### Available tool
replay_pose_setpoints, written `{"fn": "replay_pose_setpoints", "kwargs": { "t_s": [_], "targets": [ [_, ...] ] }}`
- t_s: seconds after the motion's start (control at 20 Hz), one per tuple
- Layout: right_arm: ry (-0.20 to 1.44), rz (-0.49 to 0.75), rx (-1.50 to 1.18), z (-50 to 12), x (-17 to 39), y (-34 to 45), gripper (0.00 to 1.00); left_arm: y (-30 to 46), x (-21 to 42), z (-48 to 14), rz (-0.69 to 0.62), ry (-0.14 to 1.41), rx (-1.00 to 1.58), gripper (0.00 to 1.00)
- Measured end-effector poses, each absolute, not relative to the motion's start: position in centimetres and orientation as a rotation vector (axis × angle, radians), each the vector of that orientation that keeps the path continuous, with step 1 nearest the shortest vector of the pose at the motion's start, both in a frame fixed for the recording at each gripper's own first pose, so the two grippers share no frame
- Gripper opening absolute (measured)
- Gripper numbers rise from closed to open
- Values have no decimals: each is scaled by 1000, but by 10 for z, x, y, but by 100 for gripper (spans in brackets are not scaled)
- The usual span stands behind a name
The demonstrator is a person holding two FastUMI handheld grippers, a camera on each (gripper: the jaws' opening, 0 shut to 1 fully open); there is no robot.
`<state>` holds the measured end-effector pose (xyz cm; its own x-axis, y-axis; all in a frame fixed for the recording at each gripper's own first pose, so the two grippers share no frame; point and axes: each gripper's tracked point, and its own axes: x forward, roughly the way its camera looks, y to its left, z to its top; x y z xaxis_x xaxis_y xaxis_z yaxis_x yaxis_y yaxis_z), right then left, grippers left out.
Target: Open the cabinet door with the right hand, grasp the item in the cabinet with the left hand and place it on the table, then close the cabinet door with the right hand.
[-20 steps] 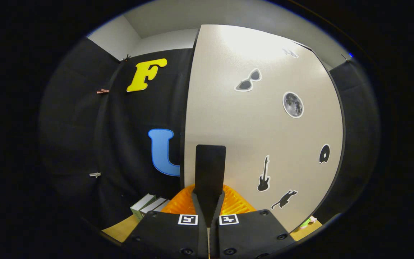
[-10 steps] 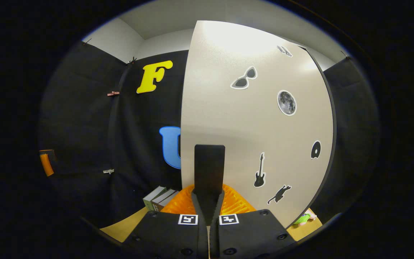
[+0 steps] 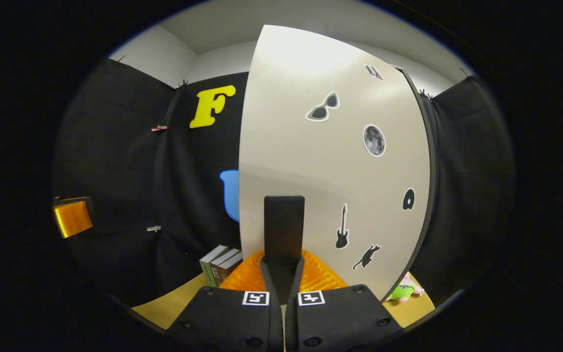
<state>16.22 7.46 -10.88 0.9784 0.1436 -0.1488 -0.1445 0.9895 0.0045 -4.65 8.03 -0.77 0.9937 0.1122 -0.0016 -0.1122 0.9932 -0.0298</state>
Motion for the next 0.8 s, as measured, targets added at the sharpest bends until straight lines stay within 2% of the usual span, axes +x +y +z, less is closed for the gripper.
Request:
{"fn": "replay_pose_setpoints", "kwargs": {
  "t_s": [0.8],
  "targets": [
    [168, 154, 16, -98, 106, 23, 6, -5, -40, -1, -13, -12, -35, 95]
  ]
}}
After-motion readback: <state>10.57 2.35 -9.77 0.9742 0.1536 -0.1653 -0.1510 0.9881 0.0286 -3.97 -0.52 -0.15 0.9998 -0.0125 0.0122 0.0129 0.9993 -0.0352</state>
